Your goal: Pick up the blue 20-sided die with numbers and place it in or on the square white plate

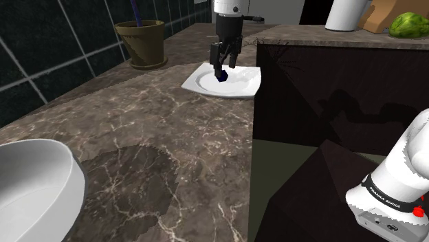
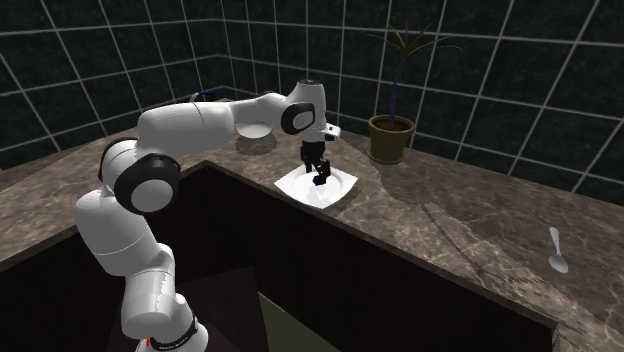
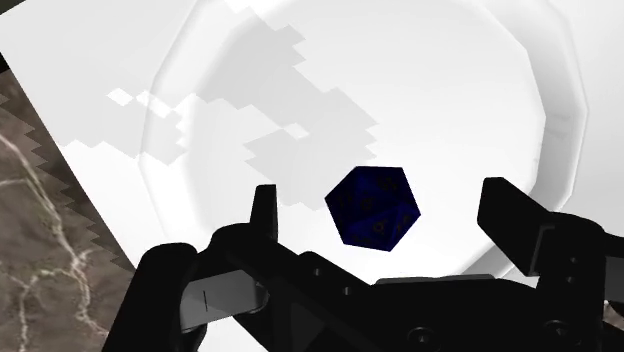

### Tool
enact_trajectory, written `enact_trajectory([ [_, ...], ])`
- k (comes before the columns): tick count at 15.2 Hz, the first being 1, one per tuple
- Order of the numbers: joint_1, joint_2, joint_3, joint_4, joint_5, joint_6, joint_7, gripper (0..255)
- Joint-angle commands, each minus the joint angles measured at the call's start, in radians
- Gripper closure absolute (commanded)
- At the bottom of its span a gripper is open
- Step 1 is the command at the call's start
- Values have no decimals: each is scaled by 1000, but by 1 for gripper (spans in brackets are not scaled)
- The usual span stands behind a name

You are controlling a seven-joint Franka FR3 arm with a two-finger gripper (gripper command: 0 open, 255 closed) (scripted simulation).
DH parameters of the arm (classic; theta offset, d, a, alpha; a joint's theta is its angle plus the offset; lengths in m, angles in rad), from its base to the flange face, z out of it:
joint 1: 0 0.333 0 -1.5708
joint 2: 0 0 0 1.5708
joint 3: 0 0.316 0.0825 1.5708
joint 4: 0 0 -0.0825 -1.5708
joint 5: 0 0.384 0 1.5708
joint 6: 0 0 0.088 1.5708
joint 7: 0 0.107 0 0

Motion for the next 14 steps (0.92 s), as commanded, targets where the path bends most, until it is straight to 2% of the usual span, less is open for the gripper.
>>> enact_trajectory([
  [1,0,0,0,0,0,0,0,0],
  [2,0,0,0,0,0,0,0,0],
  [6,2,10,2,140,-3,-130,2,0],
  [14,2,10,2,140,-3,-130,2,0],
])
